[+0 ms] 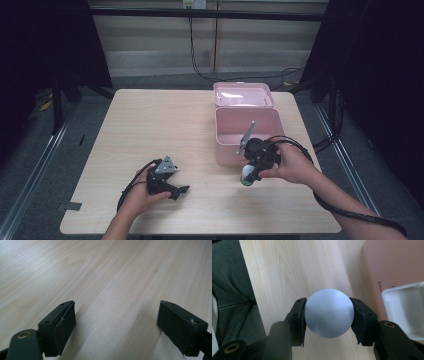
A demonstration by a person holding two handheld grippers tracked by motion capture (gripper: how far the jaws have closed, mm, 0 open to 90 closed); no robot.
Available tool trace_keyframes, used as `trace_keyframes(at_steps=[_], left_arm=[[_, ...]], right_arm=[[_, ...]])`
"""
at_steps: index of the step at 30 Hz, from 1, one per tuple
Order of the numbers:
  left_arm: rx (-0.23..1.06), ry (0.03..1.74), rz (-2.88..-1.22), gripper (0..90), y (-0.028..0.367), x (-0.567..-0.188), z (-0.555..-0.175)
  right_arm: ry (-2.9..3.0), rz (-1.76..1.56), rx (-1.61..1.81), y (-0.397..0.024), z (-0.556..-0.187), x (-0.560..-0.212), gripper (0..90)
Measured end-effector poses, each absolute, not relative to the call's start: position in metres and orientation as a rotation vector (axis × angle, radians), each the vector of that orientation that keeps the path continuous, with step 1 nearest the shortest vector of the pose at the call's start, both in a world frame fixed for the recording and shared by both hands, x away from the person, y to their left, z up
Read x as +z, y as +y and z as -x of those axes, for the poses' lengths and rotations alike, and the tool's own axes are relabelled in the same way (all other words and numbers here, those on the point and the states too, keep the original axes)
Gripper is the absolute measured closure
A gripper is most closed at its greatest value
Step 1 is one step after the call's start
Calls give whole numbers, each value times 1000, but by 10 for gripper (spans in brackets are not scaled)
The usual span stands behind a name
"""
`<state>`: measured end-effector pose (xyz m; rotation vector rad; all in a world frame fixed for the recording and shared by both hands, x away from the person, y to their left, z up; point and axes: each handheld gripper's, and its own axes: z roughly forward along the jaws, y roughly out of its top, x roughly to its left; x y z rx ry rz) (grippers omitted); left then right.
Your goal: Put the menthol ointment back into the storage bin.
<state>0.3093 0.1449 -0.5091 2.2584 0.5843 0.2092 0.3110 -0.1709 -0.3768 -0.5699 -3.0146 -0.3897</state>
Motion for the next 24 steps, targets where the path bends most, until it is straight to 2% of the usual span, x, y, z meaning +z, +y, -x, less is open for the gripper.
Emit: trace_keyframes(at_steps=[24], left_arm=[[207, 584, -2262, 149, 145, -509, -309]], right_arm=[[-3022, 581, -426, -168, -337, -314, 506]])
